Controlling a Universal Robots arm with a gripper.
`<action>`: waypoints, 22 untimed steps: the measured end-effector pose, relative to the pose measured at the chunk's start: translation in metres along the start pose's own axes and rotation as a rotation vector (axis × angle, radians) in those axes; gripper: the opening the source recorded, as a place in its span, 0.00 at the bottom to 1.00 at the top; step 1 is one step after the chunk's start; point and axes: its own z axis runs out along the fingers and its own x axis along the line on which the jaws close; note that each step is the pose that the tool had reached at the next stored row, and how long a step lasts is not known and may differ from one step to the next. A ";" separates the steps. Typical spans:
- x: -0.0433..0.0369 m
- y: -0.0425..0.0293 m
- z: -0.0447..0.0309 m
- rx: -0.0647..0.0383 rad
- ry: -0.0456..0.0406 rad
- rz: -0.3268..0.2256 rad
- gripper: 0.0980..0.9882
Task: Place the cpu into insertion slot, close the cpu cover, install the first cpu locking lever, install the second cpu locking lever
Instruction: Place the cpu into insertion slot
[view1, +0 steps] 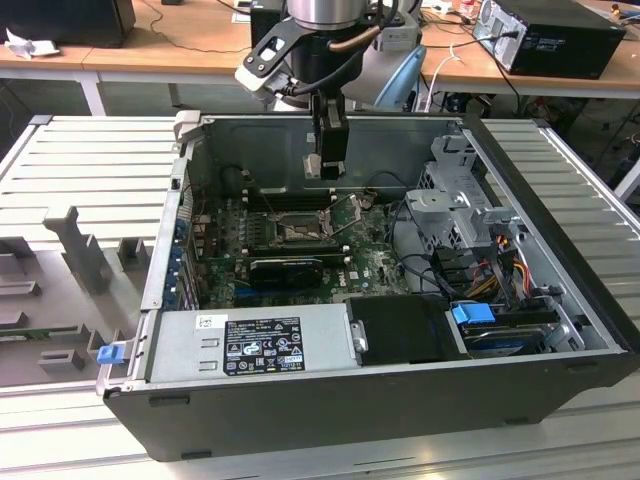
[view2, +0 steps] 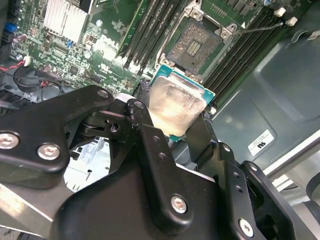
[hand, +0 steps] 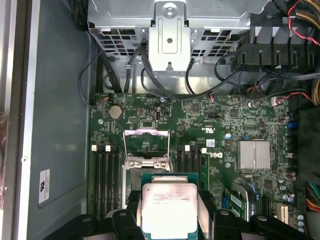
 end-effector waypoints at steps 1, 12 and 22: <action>0.0000 0.0000 0.0004 0.000 -0.0001 0.000 0.49; -0.0001 -0.0005 0.0053 0.000 0.0000 0.000 0.49; -0.0002 -0.0009 0.0102 0.000 0.0000 0.000 0.49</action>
